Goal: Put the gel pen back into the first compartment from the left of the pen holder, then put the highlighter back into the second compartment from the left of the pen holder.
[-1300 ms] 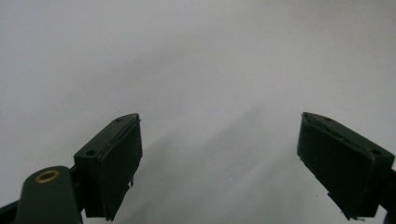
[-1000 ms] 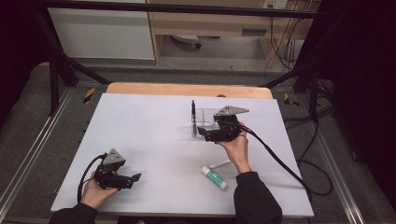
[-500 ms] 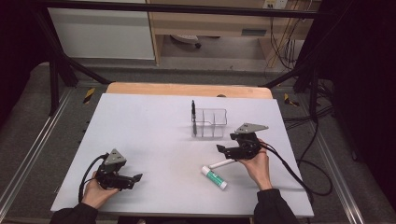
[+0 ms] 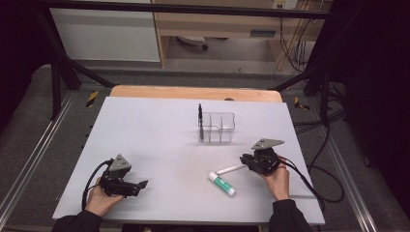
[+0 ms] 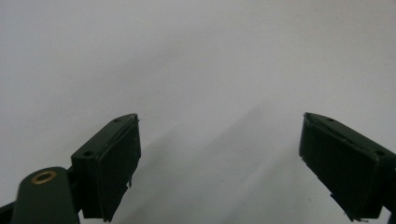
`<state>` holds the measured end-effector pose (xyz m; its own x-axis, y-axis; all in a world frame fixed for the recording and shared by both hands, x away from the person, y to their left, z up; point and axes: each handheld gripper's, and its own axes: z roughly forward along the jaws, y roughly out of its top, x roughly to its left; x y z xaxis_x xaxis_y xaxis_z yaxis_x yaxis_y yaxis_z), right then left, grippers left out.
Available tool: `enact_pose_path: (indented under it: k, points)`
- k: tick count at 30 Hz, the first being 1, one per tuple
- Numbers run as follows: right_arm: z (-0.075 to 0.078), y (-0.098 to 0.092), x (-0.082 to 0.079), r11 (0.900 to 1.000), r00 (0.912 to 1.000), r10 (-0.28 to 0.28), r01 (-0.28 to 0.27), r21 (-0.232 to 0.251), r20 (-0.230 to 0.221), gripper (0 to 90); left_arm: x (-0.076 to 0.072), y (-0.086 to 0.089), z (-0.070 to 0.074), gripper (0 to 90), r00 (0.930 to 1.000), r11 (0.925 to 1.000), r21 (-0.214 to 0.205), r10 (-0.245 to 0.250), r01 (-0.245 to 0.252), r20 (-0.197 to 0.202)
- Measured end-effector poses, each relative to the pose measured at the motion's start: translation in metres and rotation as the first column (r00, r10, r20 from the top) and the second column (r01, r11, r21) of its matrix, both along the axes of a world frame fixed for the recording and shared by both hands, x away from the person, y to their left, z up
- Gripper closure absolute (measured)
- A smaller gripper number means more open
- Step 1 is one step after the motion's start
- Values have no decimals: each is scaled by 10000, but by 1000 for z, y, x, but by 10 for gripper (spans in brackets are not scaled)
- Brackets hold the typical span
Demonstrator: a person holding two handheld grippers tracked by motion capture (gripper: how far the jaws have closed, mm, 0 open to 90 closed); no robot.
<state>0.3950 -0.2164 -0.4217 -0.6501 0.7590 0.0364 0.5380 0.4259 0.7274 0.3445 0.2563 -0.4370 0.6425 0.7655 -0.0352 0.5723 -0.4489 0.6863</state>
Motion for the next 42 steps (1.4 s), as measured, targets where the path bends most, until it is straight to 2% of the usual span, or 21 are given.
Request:
enact_pose_path:
  k: [3,6,9,13,22,29,42]
  points:
    - [-5,-6,-1,9990,9993,-368,368,-245,20,900,0,0,-1,126,10000,10000,-4,-14,14,-15]
    - [-11,-14,-1,9953,9967,-812,813,-530,39,900,0,-1,-1,126,10000,10000,35,-36,36,-7]
    - [-14,-20,-1,9915,9931,-1168,1172,-565,90,900,0,-1,-1,126,10000,10000,33,-47,47,9]
    - [-15,-25,-1,9885,9906,-1364,1368,-646,106,900,0,-1,-1,126,10000,10000,50,-57,57,7]
    - [-19,-29,2,9841,9861,-1637,1653,-645,290,900,0,-3,-1,126,9999,9999,119,-120,120,-17]
    - [-22,-29,4,9843,9878,-1547,1554,-837,153,900,0,-4,-1,126,9998,9997,119,-194,194,-6]
    - [-25,-24,1,9885,9899,-1418,1420,-516,59,900,-1,-5,-1,126,9998,9997,154,-205,205,-10]
